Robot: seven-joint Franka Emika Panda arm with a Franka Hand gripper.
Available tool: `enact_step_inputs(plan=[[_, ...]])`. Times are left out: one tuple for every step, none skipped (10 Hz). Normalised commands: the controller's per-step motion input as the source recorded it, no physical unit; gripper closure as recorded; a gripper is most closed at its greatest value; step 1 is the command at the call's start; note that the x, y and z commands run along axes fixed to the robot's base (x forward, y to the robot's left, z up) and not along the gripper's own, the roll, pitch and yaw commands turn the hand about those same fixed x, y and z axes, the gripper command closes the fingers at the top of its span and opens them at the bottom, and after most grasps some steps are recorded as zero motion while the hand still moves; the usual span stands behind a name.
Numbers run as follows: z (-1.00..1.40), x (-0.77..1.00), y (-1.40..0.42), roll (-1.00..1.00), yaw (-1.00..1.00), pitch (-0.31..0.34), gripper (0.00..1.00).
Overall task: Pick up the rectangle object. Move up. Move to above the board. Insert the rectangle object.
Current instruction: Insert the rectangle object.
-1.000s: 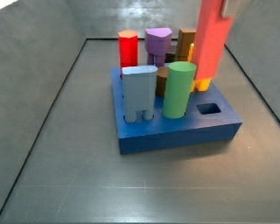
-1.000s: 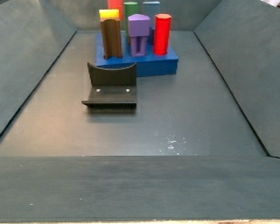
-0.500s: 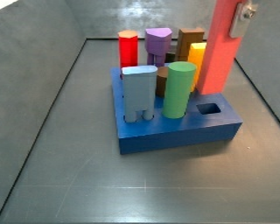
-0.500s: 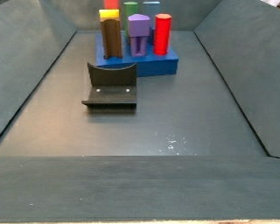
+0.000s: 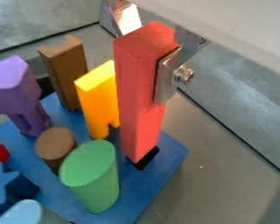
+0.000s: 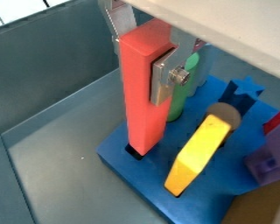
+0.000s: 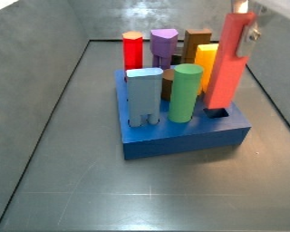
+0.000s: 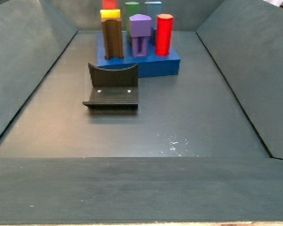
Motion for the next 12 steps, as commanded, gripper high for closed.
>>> enact_step_inputs(plan=[[-0.25, 0.55, -0.13, 0.01, 0.01, 0.091, 1.0], [-0.24, 0.51, -0.11, 0.0, 0.02, 0.076, 1.0], [-0.22, 0.39, -0.03, 0.01, 0.03, 0.059, 1.0], [-0.19, 0.14, 0.0, 0.1, 0.06, 0.103, 1.0], [-0.19, 0.0, 0.0, 0.12, 0.15, 0.087, 1.0], [-0.15, 0.0, 0.0, 0.13, 0.33, 0.057, 1.0], [-0.14, -0.09, 0.0, 0.09, 0.4, 0.0, 1.0], [-0.1, -0.11, 0.0, 0.04, 0.26, 0.0, 1.0], [-0.12, -0.34, 0.0, 0.13, 0.55, -0.01, 1.0], [-0.08, -0.3, 0.0, 0.04, 0.45, -0.03, 1.0], [-0.03, -0.14, 0.0, 0.0, 0.0, 0.0, 1.0], [-0.05, -0.2, 0.0, 0.0, -0.01, 0.0, 1.0]])
